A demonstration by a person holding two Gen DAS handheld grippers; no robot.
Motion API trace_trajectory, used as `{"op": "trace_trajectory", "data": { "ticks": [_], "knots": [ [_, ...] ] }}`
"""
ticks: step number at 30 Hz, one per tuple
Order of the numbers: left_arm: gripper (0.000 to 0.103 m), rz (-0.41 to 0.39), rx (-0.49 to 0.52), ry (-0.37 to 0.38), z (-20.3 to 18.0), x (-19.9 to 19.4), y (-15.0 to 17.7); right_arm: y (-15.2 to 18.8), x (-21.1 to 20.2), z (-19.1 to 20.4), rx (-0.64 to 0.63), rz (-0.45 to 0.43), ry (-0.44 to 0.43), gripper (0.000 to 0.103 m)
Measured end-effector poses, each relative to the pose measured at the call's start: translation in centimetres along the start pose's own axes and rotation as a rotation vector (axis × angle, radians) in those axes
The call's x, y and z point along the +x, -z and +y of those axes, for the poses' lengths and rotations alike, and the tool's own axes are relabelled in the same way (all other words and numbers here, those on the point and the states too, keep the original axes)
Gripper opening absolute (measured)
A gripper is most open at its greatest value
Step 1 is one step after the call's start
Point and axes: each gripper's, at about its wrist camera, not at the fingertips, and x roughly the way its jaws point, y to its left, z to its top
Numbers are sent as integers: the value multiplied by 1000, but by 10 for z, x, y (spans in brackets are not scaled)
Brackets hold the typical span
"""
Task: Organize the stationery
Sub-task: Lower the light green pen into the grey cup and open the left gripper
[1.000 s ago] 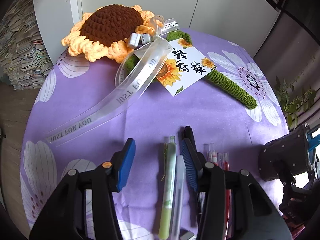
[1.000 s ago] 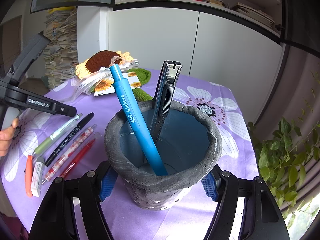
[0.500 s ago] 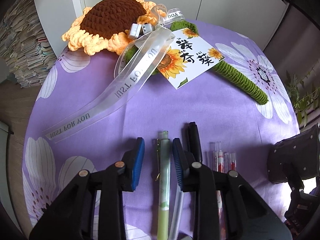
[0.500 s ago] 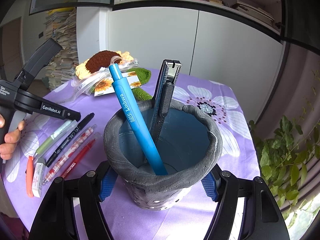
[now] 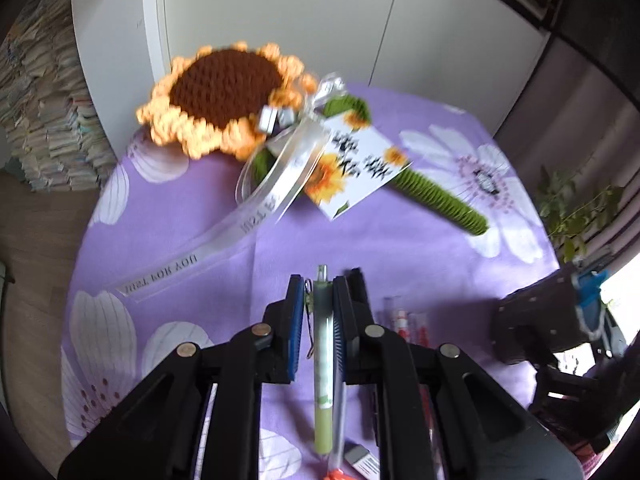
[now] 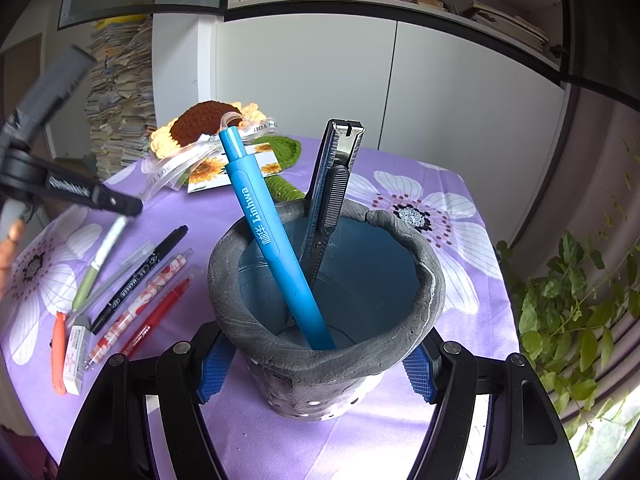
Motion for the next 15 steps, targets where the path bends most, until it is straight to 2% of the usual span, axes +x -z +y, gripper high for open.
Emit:
{"op": "trace_trajectory", "data": {
  "ticks": [10,15],
  "knots": [
    [12,-124,9,99,-12,-57,-4,1,-1,1,-5,-2,10,72],
    [12,-202,45,168,-33,-86,-12,1,-2,2,-8,-2,14,72]
  ]
}}
